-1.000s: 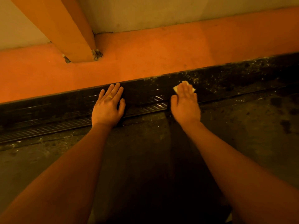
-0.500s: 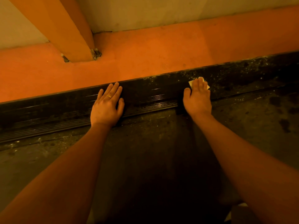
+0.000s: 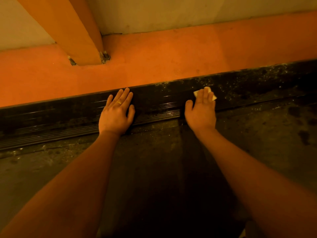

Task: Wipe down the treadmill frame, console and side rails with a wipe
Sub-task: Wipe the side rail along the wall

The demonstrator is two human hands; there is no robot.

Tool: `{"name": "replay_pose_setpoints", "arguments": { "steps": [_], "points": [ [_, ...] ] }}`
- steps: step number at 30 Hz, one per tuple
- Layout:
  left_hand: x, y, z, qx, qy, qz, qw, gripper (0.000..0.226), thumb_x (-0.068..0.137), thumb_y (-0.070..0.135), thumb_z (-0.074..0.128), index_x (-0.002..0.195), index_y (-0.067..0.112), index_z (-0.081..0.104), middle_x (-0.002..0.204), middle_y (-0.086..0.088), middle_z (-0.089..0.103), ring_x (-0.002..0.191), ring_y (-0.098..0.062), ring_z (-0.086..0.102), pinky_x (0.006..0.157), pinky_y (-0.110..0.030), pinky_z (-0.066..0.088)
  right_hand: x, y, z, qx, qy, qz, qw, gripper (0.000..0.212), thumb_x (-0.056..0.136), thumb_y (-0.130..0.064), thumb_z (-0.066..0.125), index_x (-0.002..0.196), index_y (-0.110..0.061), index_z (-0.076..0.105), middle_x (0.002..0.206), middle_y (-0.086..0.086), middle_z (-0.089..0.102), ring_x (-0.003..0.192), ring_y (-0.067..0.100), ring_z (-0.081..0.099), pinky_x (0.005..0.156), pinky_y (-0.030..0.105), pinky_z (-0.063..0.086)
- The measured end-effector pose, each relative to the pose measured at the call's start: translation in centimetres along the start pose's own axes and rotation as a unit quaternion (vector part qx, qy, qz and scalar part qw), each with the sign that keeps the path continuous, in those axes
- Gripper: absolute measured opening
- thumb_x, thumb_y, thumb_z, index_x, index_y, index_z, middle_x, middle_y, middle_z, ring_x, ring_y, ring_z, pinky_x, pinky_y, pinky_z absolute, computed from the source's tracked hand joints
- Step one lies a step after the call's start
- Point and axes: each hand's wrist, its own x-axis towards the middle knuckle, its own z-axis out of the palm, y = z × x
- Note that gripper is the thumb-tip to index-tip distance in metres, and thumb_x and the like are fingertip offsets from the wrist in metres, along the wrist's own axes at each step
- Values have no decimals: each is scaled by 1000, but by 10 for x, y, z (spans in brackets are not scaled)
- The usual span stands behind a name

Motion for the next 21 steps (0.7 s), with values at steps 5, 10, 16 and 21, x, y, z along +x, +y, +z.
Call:
{"name": "replay_pose_setpoints", "arguments": {
  "steps": [5, 10, 16, 21],
  "points": [
    [2, 1, 0, 6, 0, -1, 1000, 54, 102, 37, 36, 151, 16, 44, 160, -2, 35, 151, -18, 26, 124, -43, 17, -50, -72, 30, -10, -52, -177, 983, 65, 105, -42, 25, 159, -10, 7, 167, 10, -2, 153, 24, -8, 125, 40, -1],
    [1, -1, 1, 10, 2, 4, 1000, 54, 102, 37, 36, 151, 16, 45, 160, -2, 36, 150, -18, 27, 124, -43, 17, -31, -86, 30, -42, -86, -235, 967, 62, 107, -40, 22, 159, -13, 3, 167, 5, -7, 153, 20, -11, 123, 38, -6],
    [0, 0, 0, 4, 1, 3, 1000, 54, 103, 37, 34, 152, 16, 43, 161, -2, 34, 151, -17, 24, 125, -42, 16, -3, -35, 11, 14, -30, -125, 992, 58, 107, -34, 22, 159, -12, 12, 167, 7, 4, 154, 22, -2, 124, 41, 0],
    [0, 0, 0, 7, 7, 7, 1000, 54, 103, 37, 34, 151, 15, 45, 160, -3, 36, 150, -19, 26, 124, -43, 17, -11, -53, 15, 26, -57, -136, 989, 63, 106, -39, 24, 159, -10, 8, 167, 9, -2, 153, 25, -8, 123, 38, -6]
  ]
}}
